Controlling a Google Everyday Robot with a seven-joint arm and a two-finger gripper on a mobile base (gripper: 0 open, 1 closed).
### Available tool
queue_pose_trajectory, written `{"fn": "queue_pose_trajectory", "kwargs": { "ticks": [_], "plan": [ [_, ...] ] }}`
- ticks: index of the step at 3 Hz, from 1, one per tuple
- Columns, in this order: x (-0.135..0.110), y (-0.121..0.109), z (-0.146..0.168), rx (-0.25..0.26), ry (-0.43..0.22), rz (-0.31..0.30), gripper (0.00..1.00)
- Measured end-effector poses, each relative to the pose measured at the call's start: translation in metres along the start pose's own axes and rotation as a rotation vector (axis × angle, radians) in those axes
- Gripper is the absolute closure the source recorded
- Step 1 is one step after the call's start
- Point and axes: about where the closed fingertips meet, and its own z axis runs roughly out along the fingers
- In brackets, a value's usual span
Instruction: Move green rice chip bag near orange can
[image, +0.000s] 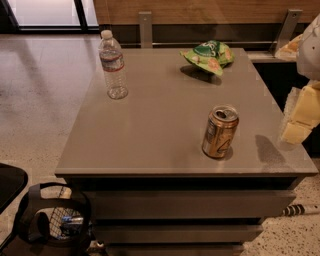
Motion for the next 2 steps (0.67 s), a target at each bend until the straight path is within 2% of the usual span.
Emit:
{"fn": "queue_pose_trajectory", "kwargs": {
  "ticks": [2],
  "plan": [
    [-0.0014, -0.0038, -0.0028, 0.016, -0.007, -0.001, 0.0]
  ]
}}
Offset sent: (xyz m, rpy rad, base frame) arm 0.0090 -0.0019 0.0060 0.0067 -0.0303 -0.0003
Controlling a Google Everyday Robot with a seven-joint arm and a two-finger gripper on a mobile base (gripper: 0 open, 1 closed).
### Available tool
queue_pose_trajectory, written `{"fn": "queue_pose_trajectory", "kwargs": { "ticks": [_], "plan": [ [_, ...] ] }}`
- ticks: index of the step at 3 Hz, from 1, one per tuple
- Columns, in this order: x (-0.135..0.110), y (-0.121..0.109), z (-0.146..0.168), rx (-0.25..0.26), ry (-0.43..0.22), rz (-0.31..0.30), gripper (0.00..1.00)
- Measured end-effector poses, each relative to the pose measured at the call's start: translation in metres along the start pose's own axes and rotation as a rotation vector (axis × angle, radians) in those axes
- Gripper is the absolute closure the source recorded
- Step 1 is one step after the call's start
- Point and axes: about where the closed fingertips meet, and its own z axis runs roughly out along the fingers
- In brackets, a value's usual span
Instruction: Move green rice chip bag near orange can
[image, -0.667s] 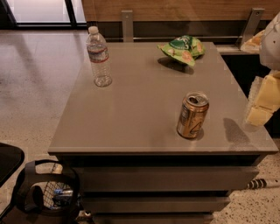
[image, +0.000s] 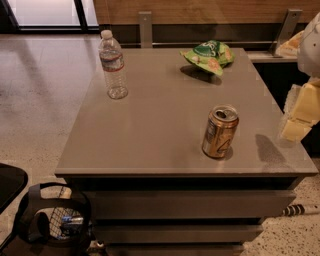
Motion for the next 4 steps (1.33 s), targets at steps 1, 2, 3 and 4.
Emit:
{"fn": "queue_pose_trajectory", "kwargs": {
  "ticks": [1, 2, 3, 4],
  "plan": [
    [-0.007, -0.036, 0.002, 0.034, -0.036, -0.008, 0.0],
    [-0.023, -0.107, 0.015, 0.111, -0.116, -0.007, 0.0],
    [-0.044, -0.177, 0.034, 0.192, -0.225, 0.002, 0.0],
    [-0.063, -0.232, 0.058, 0.305, -0.306, 0.052, 0.0]
  ]
}}
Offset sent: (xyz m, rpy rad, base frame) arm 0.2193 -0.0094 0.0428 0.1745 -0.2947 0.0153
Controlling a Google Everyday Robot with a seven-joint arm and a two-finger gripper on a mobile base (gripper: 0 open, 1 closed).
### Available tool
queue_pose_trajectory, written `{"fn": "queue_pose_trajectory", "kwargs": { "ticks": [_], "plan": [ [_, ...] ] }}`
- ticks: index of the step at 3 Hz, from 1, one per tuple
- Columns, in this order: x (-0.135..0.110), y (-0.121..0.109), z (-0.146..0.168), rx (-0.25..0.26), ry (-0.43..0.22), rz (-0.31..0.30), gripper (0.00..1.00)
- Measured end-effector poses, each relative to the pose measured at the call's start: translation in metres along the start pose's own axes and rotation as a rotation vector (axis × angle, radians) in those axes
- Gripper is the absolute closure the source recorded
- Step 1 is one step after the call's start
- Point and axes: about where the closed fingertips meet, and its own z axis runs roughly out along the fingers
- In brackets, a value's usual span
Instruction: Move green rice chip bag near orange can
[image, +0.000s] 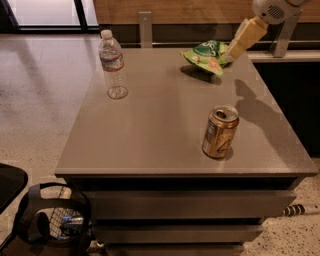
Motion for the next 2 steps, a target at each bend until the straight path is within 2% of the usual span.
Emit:
{"fn": "queue_pose_trajectory", "kwargs": {
  "ticks": [1, 2],
  "plan": [
    [0.01, -0.0074, 0.0385, 0.044, 0.003, 0.043, 0.0],
    [0.0103, -0.0074, 0.0401, 0.043, 0.003, 0.045, 0.0]
  ]
}}
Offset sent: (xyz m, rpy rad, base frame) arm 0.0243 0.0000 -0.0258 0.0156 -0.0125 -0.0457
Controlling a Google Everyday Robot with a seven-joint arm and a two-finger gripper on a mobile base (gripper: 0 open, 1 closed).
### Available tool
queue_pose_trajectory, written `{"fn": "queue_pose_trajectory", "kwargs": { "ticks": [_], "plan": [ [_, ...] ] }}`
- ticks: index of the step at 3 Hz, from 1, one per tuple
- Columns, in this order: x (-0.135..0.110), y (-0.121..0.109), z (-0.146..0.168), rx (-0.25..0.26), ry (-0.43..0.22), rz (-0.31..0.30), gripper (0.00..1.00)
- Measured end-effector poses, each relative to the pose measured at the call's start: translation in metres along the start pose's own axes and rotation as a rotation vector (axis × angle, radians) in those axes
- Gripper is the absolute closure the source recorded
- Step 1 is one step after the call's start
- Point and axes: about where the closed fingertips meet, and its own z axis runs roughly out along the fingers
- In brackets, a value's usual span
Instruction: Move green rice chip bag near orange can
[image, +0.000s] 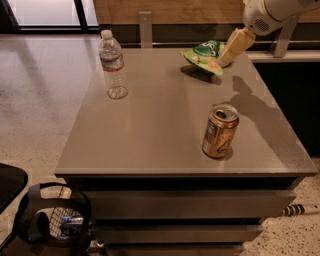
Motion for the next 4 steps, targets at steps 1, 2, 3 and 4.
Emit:
{"fn": "queue_pose_trajectory", "kwargs": {
  "ticks": [1, 2, 3, 4],
  "plan": [
    [0.015, 0.001, 0.048, -0.044, -0.014, 0.065, 0.0],
    [0.034, -0.002, 0.079, -0.053, -0.023, 0.134, 0.0],
    [0.048, -0.007, 0.102, -0.055, -0.042, 0.186, 0.0],
    [0.056, -0.01, 0.129, -0.057, -0.086, 0.247, 0.0]
  ]
}}
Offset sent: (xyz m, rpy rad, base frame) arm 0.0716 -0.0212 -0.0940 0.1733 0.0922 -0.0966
